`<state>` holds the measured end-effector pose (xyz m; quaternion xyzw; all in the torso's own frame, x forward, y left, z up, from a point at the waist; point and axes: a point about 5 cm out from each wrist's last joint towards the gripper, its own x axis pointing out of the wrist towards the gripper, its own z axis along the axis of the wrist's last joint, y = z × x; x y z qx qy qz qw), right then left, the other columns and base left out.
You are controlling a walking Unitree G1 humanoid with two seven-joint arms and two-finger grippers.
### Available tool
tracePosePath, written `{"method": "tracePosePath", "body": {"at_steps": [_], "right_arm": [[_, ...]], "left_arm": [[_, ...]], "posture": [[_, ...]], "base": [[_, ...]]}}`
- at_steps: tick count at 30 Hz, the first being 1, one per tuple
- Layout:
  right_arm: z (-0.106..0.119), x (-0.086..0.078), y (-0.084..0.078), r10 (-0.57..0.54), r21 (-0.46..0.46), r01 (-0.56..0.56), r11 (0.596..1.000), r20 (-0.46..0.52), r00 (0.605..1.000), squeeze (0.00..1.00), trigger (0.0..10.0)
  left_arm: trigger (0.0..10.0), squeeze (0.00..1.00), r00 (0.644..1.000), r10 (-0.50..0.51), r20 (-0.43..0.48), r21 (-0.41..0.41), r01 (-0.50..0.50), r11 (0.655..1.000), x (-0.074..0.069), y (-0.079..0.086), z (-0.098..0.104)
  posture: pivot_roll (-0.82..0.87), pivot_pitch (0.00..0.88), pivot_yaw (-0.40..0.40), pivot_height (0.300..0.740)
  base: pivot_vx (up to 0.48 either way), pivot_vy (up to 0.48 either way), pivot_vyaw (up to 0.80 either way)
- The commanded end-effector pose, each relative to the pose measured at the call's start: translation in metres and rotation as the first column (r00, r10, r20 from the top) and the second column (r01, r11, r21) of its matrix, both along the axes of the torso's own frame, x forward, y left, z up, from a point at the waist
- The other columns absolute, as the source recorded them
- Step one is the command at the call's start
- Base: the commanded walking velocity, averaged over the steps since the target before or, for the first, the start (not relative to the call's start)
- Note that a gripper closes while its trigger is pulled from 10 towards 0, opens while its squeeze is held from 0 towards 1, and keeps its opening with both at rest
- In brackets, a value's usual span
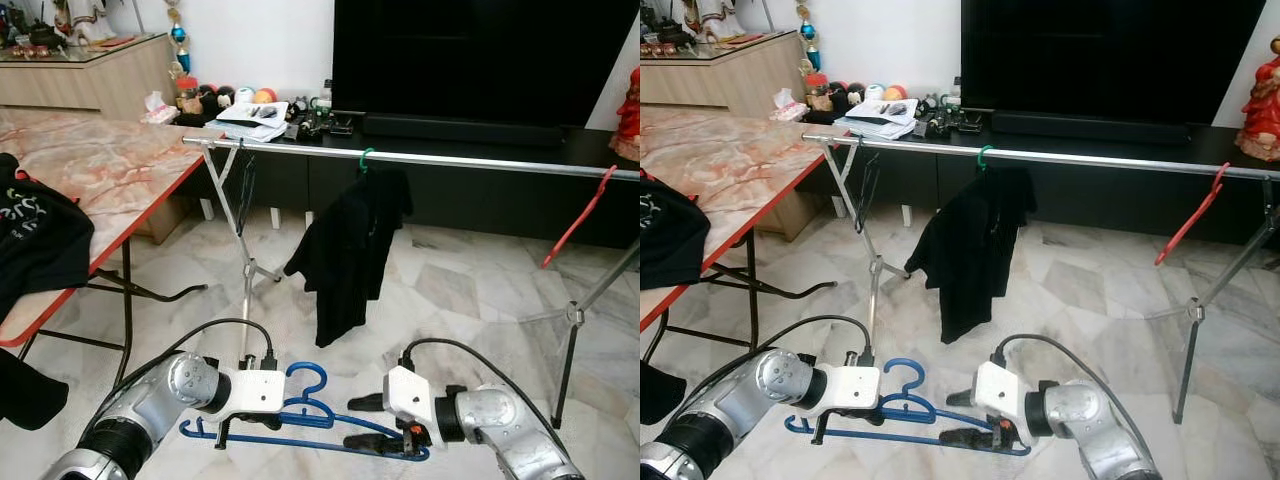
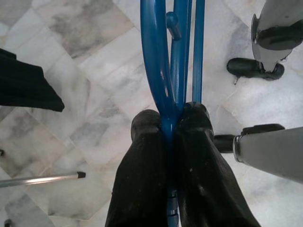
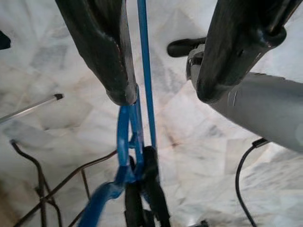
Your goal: Hang hanger
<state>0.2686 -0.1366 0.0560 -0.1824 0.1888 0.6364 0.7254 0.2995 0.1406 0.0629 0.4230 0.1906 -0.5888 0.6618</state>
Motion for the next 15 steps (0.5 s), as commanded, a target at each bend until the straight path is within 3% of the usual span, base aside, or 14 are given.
{"method": "tracePosePath", "body": {"at_steps": [1,9,15], "right_arm": [[-0.003,-0.001,0.004,0.027,-0.019,-0.027,0.999,0.014,1.000,0.00,10.0],[-0.005,0.005,0.007,0.004,-0.002,-0.004,1.000,0.033,0.999,0.00,10.0],[-0.004,0.017,0.008,-0.082,-0.014,0.085,0.996,0.130,0.988,0.00,10.0]], "left_arm": [[10.0,0.00,0.999,-0.036,0.040,0.020,0.035,0.999,0.006,-0.007,0.012],[10.0,0.00,0.996,-0.070,0.048,0.018,0.069,0.997,0.004,-0.016,0.019],[10.0,0.00,0.993,-0.105,0.057,0.031,0.103,0.994,0.001,-0.020,0.020]], "posture": [[0.11,0.011,0.051,0.740],[0.11,0.010,0.055,0.740],[0.11,0.010,0.056,0.740]], "base": [[0.000,0.000,0.00],[0.000,0.000,0.00],[0.000,0.000,0.00]]}}
